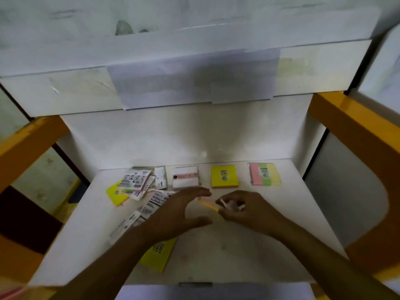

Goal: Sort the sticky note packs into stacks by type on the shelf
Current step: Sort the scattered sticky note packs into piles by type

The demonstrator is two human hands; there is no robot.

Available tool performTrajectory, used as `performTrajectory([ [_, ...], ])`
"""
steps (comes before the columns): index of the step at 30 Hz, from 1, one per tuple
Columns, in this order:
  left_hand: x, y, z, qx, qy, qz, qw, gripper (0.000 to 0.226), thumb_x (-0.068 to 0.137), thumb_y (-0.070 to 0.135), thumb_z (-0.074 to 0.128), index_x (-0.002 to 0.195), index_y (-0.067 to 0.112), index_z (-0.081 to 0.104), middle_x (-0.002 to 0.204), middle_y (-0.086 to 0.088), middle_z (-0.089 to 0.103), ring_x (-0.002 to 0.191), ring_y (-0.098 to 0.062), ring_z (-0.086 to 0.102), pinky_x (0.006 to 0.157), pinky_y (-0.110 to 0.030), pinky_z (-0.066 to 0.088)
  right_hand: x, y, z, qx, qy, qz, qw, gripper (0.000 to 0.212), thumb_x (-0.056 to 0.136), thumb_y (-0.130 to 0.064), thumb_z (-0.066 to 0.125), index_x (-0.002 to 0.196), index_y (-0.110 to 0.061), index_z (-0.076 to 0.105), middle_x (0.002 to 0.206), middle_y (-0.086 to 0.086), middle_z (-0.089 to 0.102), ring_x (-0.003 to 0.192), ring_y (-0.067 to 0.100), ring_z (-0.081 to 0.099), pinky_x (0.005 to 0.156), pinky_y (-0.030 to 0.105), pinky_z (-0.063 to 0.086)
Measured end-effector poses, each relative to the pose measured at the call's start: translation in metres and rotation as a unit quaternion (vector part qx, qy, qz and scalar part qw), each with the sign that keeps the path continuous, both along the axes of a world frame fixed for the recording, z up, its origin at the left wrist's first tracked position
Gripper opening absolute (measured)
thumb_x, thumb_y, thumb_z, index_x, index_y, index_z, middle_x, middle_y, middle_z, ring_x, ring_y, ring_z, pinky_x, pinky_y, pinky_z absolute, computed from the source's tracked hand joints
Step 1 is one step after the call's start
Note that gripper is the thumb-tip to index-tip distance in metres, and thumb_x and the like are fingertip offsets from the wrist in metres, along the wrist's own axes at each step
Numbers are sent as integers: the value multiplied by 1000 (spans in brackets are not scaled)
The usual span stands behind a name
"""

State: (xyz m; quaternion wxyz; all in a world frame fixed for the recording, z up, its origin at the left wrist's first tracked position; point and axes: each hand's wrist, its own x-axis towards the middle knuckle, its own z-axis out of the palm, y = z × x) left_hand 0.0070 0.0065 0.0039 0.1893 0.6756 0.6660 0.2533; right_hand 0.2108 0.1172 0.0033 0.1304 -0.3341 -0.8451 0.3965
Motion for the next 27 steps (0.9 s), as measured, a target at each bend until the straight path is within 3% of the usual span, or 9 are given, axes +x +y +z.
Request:
performTrajectory([
  [3,15,1,10,68,22,19,997,48,72,63,66,113,39,61,113,24,60,105,6,53,89,-12,42,-6,3,22,-2,13,-7,1000,46,76,-64,62,100,-27,73,85,-13,65,74,-1,58,71,23,46],
  [6,24,6,24,85,-73,60,992,19,81,41,73,97,33,68,85,16,69,80,1,63,67,-12,46,-10,8,37,14,43,-19,999,54,72,-74,53,92,-26,66,84,-7,63,76,6,59,68,27,44],
  [9,27,11,29,59,-216,83,971,21,87,24,69,108,22,65,99,10,71,93,-3,67,76,-18,52,-7,10,42,-93,153,-81,981,25,85,-47,62,104,-32,58,95,-11,64,70,4,62,58,23,47],
  [11,32,11,30,39,-308,105,945,20,89,15,66,108,16,60,102,6,71,98,-8,67,75,-22,53,-3,9,41,-152,202,-101,962,33,87,-32,65,117,-32,52,105,-6,65,68,7,65,59,25,50],
  [14,36,13,27,3,-432,139,891,36,88,12,65,122,19,53,113,-3,71,102,-21,69,79,-39,58,1,5,33,-219,212,-111,946,40,87,-26,67,123,-25,51,98,-5,68,67,12,68,62,28,53],
  [18,46,20,21,-14,-436,156,886,35,90,14,63,123,21,53,112,-4,72,98,-24,71,78,-45,60,3,-1,16,-255,214,-108,937,26,85,-16,70,109,-21,62,96,6,72,78,19,72,68,37,61],
  [23,46,29,12,0,-395,219,892,14,96,19,56,94,11,67,89,-9,73,77,-24,74,62,-35,60,5,1,-6,-242,209,-134,938,27,82,-16,74,101,-32,63,96,8,72,84,19,72,65,37,61],
  [25,41,31,5,-16,-379,232,896,17,94,17,59,78,18,65,86,-10,73,76,-27,74,68,-41,61,6,3,-17,-263,190,-125,937,25,82,-20,74,101,-33,66,98,10,72,85,24,73,68,40,61],
  [27,36,32,-5,-37,-362,242,900,14,93,19,61,80,18,67,89,-10,74,79,-28,74,76,-49,60,5,6,-25,-245,163,-128,947,24,81,-23,74,100,-36,67,97,7,72,84,22,73,70,39,61],
])
